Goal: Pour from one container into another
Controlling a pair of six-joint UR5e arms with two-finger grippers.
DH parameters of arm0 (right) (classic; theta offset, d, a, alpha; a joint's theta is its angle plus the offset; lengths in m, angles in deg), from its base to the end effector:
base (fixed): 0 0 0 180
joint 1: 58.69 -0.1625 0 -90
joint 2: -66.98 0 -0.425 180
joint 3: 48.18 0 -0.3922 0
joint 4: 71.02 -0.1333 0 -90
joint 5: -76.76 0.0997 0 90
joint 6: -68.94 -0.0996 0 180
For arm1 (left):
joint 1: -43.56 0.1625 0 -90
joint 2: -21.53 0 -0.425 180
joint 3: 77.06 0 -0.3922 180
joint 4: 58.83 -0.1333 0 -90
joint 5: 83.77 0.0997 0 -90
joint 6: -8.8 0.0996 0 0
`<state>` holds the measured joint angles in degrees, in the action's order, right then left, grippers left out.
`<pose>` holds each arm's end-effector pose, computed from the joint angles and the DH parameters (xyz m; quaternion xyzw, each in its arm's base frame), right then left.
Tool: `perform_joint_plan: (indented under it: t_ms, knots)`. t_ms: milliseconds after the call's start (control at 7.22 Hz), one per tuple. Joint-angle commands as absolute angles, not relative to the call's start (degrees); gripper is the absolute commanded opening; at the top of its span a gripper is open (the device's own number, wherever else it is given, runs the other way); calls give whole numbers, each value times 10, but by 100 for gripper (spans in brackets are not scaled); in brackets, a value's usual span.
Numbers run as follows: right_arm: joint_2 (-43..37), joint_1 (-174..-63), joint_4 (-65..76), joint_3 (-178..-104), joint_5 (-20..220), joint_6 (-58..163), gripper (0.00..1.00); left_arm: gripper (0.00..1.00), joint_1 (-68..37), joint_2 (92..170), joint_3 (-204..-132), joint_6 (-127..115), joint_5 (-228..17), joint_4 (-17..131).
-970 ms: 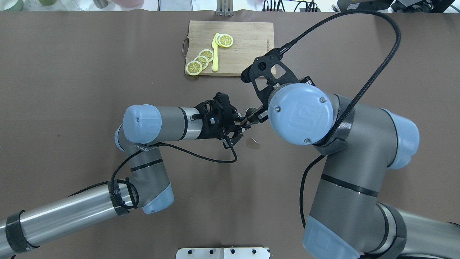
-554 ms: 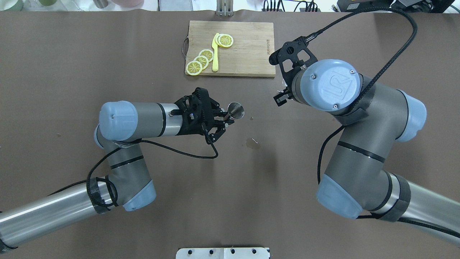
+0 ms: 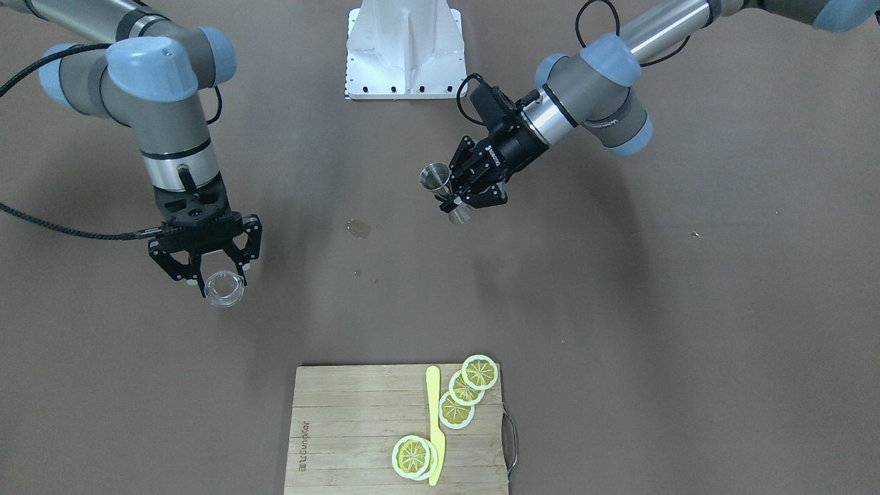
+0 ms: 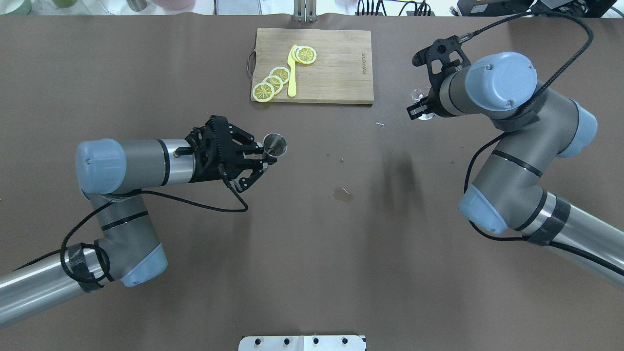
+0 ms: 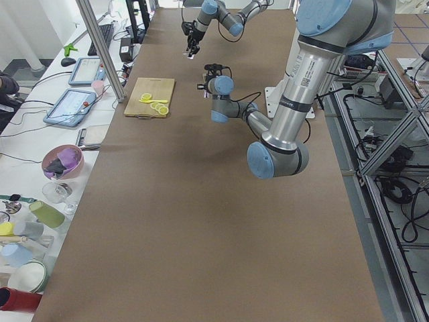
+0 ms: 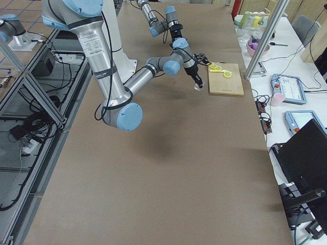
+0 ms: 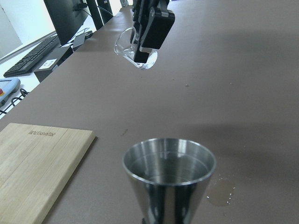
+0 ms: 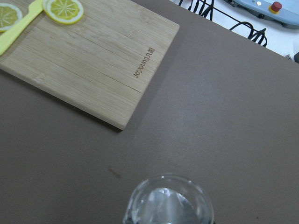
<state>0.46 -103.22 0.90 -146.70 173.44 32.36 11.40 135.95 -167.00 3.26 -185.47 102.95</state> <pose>-0.3722 -0.5368 0.3315 0.2841 -0.3172 -0.0947 0.8998 0.4641 -0.4254 0.2781 0.5940 0.4467 0.3610 0.5633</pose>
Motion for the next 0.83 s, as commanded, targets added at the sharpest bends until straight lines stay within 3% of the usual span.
perform_joint_plan:
  t_ms: [0,693]
  knots:
    - [-35,-1065,-108,-1398,1772,319,0,0,101,1296,-1672,11,-1854,1109]
    - [-123,-1115,-398,-1295,1791,310,0,0,74,1192,-1670,-88,-1834,1242]
